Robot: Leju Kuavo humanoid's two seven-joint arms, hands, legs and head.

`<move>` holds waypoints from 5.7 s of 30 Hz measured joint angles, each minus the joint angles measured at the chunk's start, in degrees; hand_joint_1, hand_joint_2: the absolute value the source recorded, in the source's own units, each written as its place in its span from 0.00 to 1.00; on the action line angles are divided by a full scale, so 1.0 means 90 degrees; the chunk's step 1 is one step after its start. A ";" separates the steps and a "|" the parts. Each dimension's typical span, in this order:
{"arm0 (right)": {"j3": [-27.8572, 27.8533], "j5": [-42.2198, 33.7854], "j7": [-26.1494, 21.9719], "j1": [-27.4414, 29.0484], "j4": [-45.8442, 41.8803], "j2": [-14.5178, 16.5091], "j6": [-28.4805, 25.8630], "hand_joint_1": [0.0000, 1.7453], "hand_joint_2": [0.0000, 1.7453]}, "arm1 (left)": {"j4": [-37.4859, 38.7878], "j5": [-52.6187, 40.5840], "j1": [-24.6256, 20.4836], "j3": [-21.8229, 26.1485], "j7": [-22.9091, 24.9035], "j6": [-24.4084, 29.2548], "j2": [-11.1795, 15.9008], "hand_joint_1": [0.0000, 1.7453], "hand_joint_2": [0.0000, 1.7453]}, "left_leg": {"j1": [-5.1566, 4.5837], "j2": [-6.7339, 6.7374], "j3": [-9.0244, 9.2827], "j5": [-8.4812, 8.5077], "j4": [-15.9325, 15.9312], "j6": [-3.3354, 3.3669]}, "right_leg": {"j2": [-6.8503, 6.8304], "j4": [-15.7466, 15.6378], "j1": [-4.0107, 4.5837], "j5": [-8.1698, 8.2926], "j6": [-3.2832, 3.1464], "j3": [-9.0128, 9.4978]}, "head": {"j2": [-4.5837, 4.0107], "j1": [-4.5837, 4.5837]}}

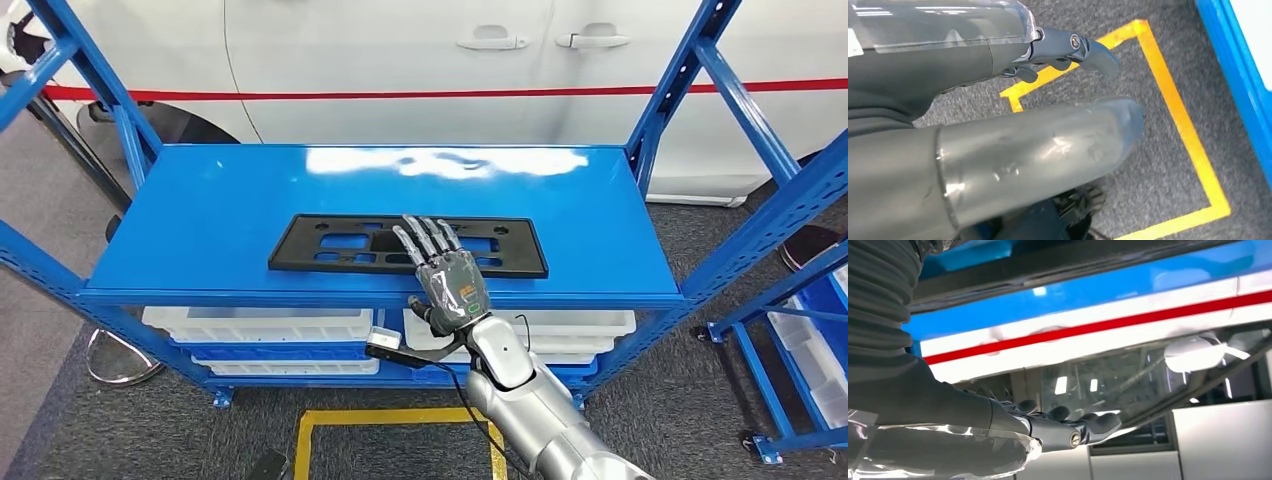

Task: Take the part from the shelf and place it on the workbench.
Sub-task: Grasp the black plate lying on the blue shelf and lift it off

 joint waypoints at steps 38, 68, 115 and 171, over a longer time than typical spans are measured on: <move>-0.0001 -0.0184 0.0152 -0.0402 0.0491 -0.0031 0.0355 0.00 1.00 | -0.0031 0.0104 -0.0121 0.0007 0.0083 -0.0015 -0.0025 0.00 0.00 | -0.0088 -0.0026 -0.0196 -0.0173 0.0393 -0.0055 | 0.0013 -0.0963 -0.0049 0.0557 -0.0005 0.0494 | 0.0000 -0.0004; 0.0002 -0.0181 0.0319 -0.0113 0.0616 0.0016 0.0242 0.00 1.00 | -0.0041 0.0080 0.0107 0.0013 -0.0131 -0.0061 0.0023 0.00 0.00 | -0.0100 -0.0026 -0.0133 -0.0196 0.0347 -0.0020 | 0.0000 -0.0804 -0.0014 0.0524 -0.0042 0.0431 | 0.0000 -0.0007; -0.0658 -0.2013 -0.0253 -0.0030 0.0395 0.0064 -0.0003 0.00 1.00 | -0.0041 -0.0044 0.0181 0.0027 -0.0138 0.0018 0.0043 0.00 0.00 | -0.0062 -0.0026 -0.0178 -0.0257 0.0493 -0.0196 | 0.0007 -0.1087 0.0002 0.0620 -0.0221 0.0499 | 0.0000 -0.0006; -0.0783 -0.1869 -0.0527 -0.0004 -0.1682 -0.0015 0.0082 0.99 1.00 | -0.0041 -0.0034 0.0089 0.0134 -0.0245 0.0497 0.0021 0.00 0.00 | -0.0020 -0.0010 -0.0775 -0.0965 0.1747 -0.0316 | 0.0000 -0.1154 -0.0013 0.0603 -0.0276 0.0572 | 0.0000 -0.0007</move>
